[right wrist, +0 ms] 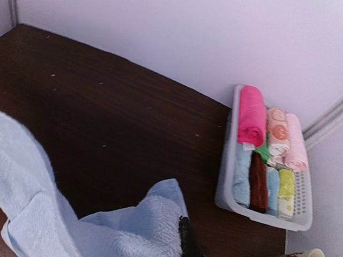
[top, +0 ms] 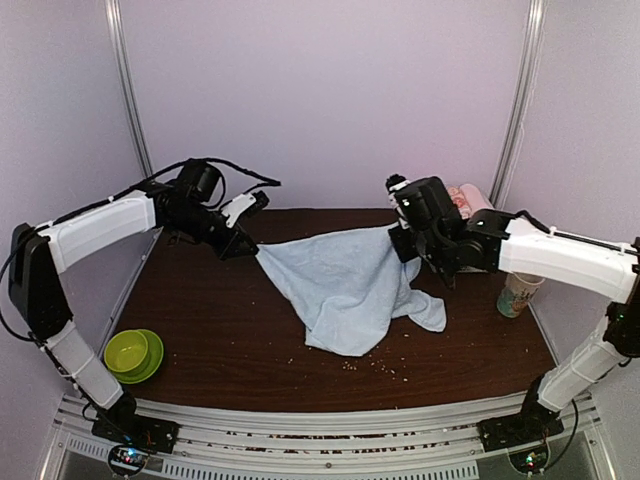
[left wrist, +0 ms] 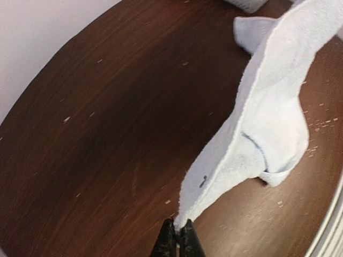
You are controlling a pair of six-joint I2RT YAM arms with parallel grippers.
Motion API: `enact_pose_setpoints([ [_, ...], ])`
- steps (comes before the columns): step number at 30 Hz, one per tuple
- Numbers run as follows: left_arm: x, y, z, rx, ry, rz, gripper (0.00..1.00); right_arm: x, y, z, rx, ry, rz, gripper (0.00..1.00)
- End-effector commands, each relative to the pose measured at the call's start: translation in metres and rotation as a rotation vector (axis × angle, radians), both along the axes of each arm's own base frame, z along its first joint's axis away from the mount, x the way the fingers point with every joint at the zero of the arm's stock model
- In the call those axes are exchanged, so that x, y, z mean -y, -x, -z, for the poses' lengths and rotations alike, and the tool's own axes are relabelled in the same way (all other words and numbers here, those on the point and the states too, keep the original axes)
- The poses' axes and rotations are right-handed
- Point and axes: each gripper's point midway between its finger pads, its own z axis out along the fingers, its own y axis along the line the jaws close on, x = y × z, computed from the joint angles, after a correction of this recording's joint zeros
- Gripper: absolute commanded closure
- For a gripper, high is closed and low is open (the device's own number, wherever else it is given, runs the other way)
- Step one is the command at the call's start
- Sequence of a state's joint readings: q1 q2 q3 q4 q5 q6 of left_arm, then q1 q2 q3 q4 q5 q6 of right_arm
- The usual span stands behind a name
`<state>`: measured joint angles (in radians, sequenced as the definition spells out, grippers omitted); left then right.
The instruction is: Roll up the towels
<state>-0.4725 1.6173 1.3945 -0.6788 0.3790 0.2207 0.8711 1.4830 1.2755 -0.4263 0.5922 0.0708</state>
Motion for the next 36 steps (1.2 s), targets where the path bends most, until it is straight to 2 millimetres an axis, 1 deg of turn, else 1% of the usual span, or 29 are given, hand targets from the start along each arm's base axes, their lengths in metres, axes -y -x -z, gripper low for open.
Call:
enact_pose_setpoints([
  [1, -0.075, -0.03, -0.008, 0.265, -0.23, -0.183, 1.0, -0.089, 0.016, 0.044, -0.173, 0.113, -0.271, 1.0],
  [3, -0.095, -0.032, -0.009, 0.327, -0.296, -0.228, 1.0, -0.132, 0.021, 0.062, -0.238, 0.13, -0.357, 1.0],
  [4, -0.103, -0.034, -0.009, 0.352, -0.323, -0.251, 1.0, -0.15, 0.022, 0.073, -0.271, 0.132, -0.391, 0.98],
  [6, -0.12, -0.037, -0.007, 0.383, -0.367, -0.297, 1.0, -0.18, 0.025, 0.087, -0.311, 0.111, -0.453, 0.88],
  [8, -0.139, -0.041, -0.002, 0.392, -0.397, -0.341, 1.0, -0.195, 0.026, 0.095, -0.338, 0.087, -0.491, 0.8],
  [9, -0.147, -0.043, 0.0, 0.394, -0.402, -0.354, 1.0, -0.196, 0.024, 0.095, -0.331, 0.078, -0.493, 0.69],
  [10, -0.153, -0.043, 0.002, 0.393, -0.408, -0.363, 1.0, -0.193, 0.022, 0.093, -0.322, 0.072, -0.493, 0.62],
  [12, -0.165, -0.045, 0.005, 0.401, -0.42, -0.37, 1.0, -0.182, 0.017, 0.087, -0.32, 0.029, -0.502, 0.53],
  [13, -0.172, -0.046, 0.009, 0.412, -0.445, -0.38, 1.0, -0.174, 0.015, 0.077, -0.317, -0.01, -0.509, 0.48],
  [15, -0.181, -0.047, 0.013, 0.444, -0.481, -0.379, 1.0, -0.156, 0.011, 0.068, -0.328, -0.064, -0.521, 0.39],
  [17, -0.186, -0.047, 0.016, 0.464, -0.496, -0.377, 1.0, -0.132, 0.004, 0.064, -0.323, -0.077, -0.494, 0.34],
  [18, -0.186, -0.045, 0.017, 0.467, -0.495, -0.364, 1.0, -0.118, -0.001, 0.066, -0.319, -0.065, -0.46, 0.32],
  [19, -0.187, -0.045, 0.018, 0.471, -0.492, -0.359, 1.0, -0.105, -0.009, 0.062, -0.304, -0.06, -0.421, 0.3],
  [20, -0.185, -0.043, 0.02, 0.474, -0.487, -0.348, 1.0, -0.092, -0.017, 0.065, -0.305, -0.058, -0.379, 0.28],
  [21, -0.184, -0.042, 0.022, 0.474, -0.484, -0.333, 1.0, -0.083, -0.026, 0.067, -0.312, -0.068, -0.348, 0.28],
  [23, -0.182, -0.041, 0.023, 0.477, -0.479, -0.318, 1.0, -0.073, -0.041, 0.076, -0.34, -0.091, -0.31, 0.28],
  [25, -0.181, -0.04, 0.023, 0.48, -0.478, -0.31, 1.0, -0.072, -0.054, 0.09, -0.38, -0.098, -0.289, 0.28],
  [28, -0.18, -0.037, 0.021, 0.49, -0.465, -0.309, 1.0, -0.082, -0.066, 0.118, -0.474, -0.079, -0.278, 0.3],
  [30, -0.181, -0.035, 0.017, 0.504, -0.455, -0.326, 1.0, -0.093, -0.064, 0.136, -0.541, -0.083, -0.309, 0.32],
  [32, -0.183, -0.033, 0.013, 0.51, -0.451, -0.341, 1.0, -0.102, -0.063, 0.149, -0.572, -0.108, -0.336, 0.33],
  [36, -0.185, -0.03, 0.007, 0.528, -0.441, -0.361, 1.0, -0.109, -0.056, 0.167, -0.615, -0.139, -0.36, 0.35],
])
